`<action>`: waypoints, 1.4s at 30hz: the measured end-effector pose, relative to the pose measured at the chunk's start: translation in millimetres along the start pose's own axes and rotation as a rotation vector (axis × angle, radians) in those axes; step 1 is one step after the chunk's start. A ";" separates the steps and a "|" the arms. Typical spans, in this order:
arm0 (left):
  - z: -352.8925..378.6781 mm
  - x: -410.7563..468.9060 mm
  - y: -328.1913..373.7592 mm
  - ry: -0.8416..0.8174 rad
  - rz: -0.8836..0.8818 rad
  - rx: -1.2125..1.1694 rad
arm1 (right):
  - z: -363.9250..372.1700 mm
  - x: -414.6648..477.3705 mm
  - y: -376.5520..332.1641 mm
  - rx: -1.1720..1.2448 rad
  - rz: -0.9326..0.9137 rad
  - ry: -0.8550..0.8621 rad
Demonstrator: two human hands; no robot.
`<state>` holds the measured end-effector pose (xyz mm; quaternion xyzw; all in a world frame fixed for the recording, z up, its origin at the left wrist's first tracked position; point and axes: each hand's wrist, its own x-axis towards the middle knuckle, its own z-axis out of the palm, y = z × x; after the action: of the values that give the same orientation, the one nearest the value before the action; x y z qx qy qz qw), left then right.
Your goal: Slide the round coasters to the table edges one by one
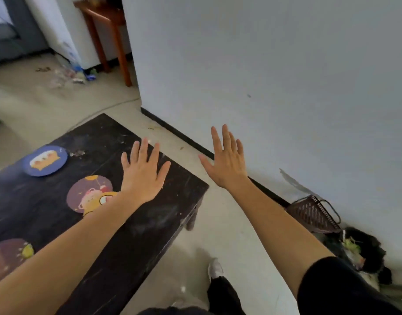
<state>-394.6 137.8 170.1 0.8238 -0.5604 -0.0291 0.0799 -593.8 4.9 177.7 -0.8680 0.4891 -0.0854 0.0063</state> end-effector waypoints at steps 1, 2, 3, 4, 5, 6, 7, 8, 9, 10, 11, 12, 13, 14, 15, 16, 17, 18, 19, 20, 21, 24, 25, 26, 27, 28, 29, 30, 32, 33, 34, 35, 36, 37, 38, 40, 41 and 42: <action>5.6 0.0 -10.1 -0.022 -0.064 0.006 | 9.3 15.9 -10.3 0.013 -0.051 -0.023; 11.8 0.1 -19.8 -0.049 -0.128 0.003 | 19.1 30.6 -20.3 0.025 -0.099 -0.048; 17.7 -0.4 -29.4 -0.077 -0.191 -0.008 | 28.6 43.5 -29.3 0.045 -0.146 -0.074; 22.9 -2.0 -38.5 -0.102 -0.258 -0.025 | 37.8 54.1 -37.7 0.073 -0.197 -0.101; 27.5 -4.0 -46.4 -0.123 -0.332 -0.043 | 46.4 63.9 -45.3 0.101 -0.254 -0.122; 31.2 -6.1 -52.8 -0.139 -0.409 -0.061 | 54.0 73.1 -51.8 0.123 -0.315 -0.136; 34.3 -8.9 -57.9 -0.152 -0.487 -0.083 | 60.7 81.4 -57.7 0.141 -0.371 -0.154; 37.1 -12.8 -61.9 -0.164 -0.566 -0.112 | 66.8 88.5 -63.5 0.156 -0.418 -0.178; 40.1 -18.2 -64.8 -0.173 -0.652 -0.144 | 72.5 94.6 -69.4 0.169 -0.458 -0.206; 43.7 -24.4 -67.7 -0.178 -0.742 -0.173 | 78.5 100.0 -75.6 0.185 -0.495 -0.232; 48.2 -31.1 -70.2 -0.182 -0.827 -0.200 | 85.0 105.1 -82.4 0.202 -0.528 -0.259; 53.2 -38.1 -72.2 -0.186 -0.900 -0.221 | 92.1 109.4 -90.0 0.217 -0.557 -0.291; 58.3 -45.1 -73.6 -0.191 -0.957 -0.239 | 99.5 112.7 -97.8 0.229 -0.578 -0.325; 63.7 -51.6 -74.7 -0.194 -1.004 -0.254 | 107.6 114.4 -105.6 0.240 -0.595 -0.363; 70.0 -57.9 -76.0 -0.192 -1.043 -0.273 | 116.1 114.1 -113.4 0.253 -0.609 -0.404; 77.4 -63.7 -77.8 -0.189 -1.081 -0.298 | 124.7 112.5 -121.2 0.265 -0.624 -0.443; 86.0 -68.0 -79.8 -0.186 -1.119 -0.327 | 133.8 110.0 -128.7 0.276 -0.639 -0.479; 95.3 -71.9 -82.5 -0.190 -1.155 -0.363 | 143.3 106.5 -136.0 0.289 -0.651 -0.515; 104.7 -75.3 -85.5 -0.195 -1.188 -0.409 | 153.1 102.1 -143.1 0.304 -0.656 -0.557; 114.6 -78.4 -89.4 -0.193 -1.211 -0.467 | 163.1 96.9 -150.1 0.325 -0.653 -0.607; 124.6 -80.9 -93.6 -0.180 -1.228 -0.531 | 173.2 91.8 -157.1 0.349 -0.639 -0.666; 149.0 -85.2 -103.4 -0.113 -1.309 -0.706 | 203.1 76.4 -176.5 0.376 -0.558 -0.858; 155.4 -85.3 -107.0 -0.093 -1.342 -0.746 | 211.8 71.9 -182.8 0.373 -0.527 -0.900; 160.8 -85.1 -111.0 -0.076 -1.371 -0.775 | 219.3 67.9 -188.8 0.373 -0.497 -0.926; 165.6 -84.7 -115.5 -0.056 -1.390 -0.791 | 225.6 64.2 -194.8 0.371 -0.473 -0.940; 170.0 -84.7 -120.4 -0.038 -1.393 -0.801 | 230.9 60.8 -200.5 0.364 -0.457 -0.949; 174.2 -85.0 -124.7 -0.016 -1.378 -0.817 | 235.3 57.4 -206.1 0.352 -0.450 -0.955; 177.8 -85.9 -128.6 0.011 -1.352 -0.854 | 238.8 53.7 -211.4 0.339 -0.451 -0.956; 182.2 -86.8 -134.3 0.070 -1.316 -0.959 | 243.7 46.0 -220.4 0.332 -0.471 -0.932; 183.3 -87.1 -136.7 0.101 -1.324 -0.996 | 245.2 42.2 -223.4 0.343 -0.474 -0.910; 183.4 -87.3 -139.0 0.130 -1.353 -1.025 | 246.4 38.9 -225.7 0.362 -0.463 -0.890; 182.8 -87.9 -140.9 0.148 -1.395 -1.053 | 247.4 36.1 -227.2 0.380 -0.442 -0.876; 182.4 -89.0 -142.3 0.152 -1.435 -1.076 | 248.0 33.4 -227.1 0.391 -0.424 -0.870; 182.2 -90.9 -142.7 0.149 -1.459 -1.087 | 248.3 30.2 -225.9 0.390 -0.417 -0.870; 182.4 -93.5 -141.8 0.146 -1.468 -1.089 | 248.0 26.2 -223.3 0.379 -0.422 -0.877; 182.1 -101.5 -136.1 0.137 -1.462 -1.075 | 245.4 15.4 -214.7 0.352 -0.451 -0.892; 181.8 -106.3 -131.4 0.128 -1.458 -1.063 | 243.5 9.4 -208.8 0.343 -0.462 -0.901; 182.1 -111.7 -126.0 0.116 -1.454 -1.049 | 241.3 3.1 -202.4 0.335 -0.468 -0.910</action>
<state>-345.2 268.6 -34.7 0.8329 0.1899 -0.2829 0.4361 -383.4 90.2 -40.5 -0.8902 0.2101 0.2236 0.3366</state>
